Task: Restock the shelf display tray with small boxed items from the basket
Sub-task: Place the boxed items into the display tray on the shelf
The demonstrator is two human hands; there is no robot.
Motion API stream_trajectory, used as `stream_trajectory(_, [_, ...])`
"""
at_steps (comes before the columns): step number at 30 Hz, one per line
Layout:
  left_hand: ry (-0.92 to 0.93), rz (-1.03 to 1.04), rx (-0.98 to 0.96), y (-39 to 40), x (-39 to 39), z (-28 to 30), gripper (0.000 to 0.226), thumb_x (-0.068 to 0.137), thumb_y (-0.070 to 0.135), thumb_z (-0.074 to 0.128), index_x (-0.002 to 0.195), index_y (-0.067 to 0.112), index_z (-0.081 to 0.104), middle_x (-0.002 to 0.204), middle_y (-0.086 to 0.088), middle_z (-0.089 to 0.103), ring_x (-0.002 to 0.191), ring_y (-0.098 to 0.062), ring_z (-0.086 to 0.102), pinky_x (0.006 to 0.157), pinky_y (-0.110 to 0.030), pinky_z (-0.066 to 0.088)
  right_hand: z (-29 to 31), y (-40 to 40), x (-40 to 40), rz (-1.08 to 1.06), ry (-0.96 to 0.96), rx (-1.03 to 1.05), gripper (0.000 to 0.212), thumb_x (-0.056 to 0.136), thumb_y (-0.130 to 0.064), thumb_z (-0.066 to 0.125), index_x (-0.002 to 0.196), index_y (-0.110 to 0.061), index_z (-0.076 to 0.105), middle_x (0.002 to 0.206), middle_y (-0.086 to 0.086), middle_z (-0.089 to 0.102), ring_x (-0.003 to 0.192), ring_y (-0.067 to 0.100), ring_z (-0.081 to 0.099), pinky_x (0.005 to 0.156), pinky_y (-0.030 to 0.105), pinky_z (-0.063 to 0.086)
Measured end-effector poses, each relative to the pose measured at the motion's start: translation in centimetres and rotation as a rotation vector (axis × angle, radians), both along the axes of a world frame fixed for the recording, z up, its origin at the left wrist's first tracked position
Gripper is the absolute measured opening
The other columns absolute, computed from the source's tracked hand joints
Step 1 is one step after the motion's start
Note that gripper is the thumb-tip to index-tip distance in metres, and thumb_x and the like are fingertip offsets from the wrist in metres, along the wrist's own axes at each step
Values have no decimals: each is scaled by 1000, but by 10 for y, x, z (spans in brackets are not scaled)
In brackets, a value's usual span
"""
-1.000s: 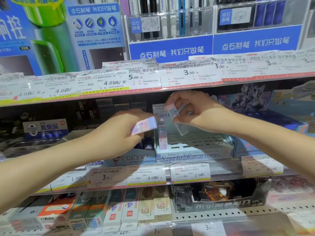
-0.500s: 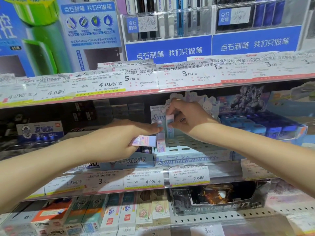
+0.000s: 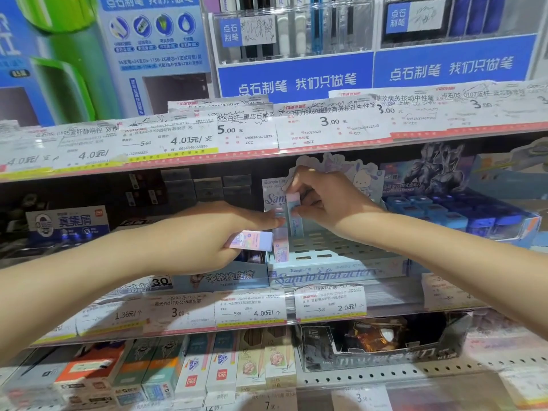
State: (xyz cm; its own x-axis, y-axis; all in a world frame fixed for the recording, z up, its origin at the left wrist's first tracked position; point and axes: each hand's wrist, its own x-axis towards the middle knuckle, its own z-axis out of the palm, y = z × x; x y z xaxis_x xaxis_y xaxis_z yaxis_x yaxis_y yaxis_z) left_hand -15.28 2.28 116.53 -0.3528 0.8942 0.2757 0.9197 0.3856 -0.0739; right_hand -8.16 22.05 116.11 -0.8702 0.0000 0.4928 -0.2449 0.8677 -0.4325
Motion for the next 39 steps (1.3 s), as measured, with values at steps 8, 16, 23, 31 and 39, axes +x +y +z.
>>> stream_trajectory(8, [11,-26,-11,-1,-5,-1,55,88,23,47,138,42,35,130,12,56,109,-13,56,59,-4,27,-8,6,-1,43,108,134,9,79,-8,65,88,-8,65,95,4,61,79,17,62,79,39,52])
stream_trajectory(16, [-23,-15,-12,-2,-4,-3,52,87,25,47,137,38,38,127,8,59,108,-17,58,85,-25,45,4,8,0,7,91,191,32,79,7,45,90,-6,71,96,-5,49,76,7,46,88,24,33])
stream_trajectory(23, [-45,-11,-11,-3,2,0,53,87,23,47,137,37,38,128,7,59,113,-18,57,92,-30,45,15,7,3,-27,40,227,37,81,7,42,88,-10,74,95,-6,52,96,19,55,82,23,38])
stream_trajectory(31, [-99,16,53,-9,8,4,67,86,9,47,138,47,31,138,26,45,126,-8,45,109,-30,35,24,7,3,-24,-21,266,38,80,7,42,88,-11,75,95,-7,54,97,14,53,81,21,36])
stream_trajectory(39, [-186,36,9,-6,23,9,55,85,26,43,138,38,38,134,9,54,122,-10,51,105,-34,40,14,10,3,-13,-103,259,45,84,10,37,109,-12,67,100,-8,50,94,10,49,83,17,32])
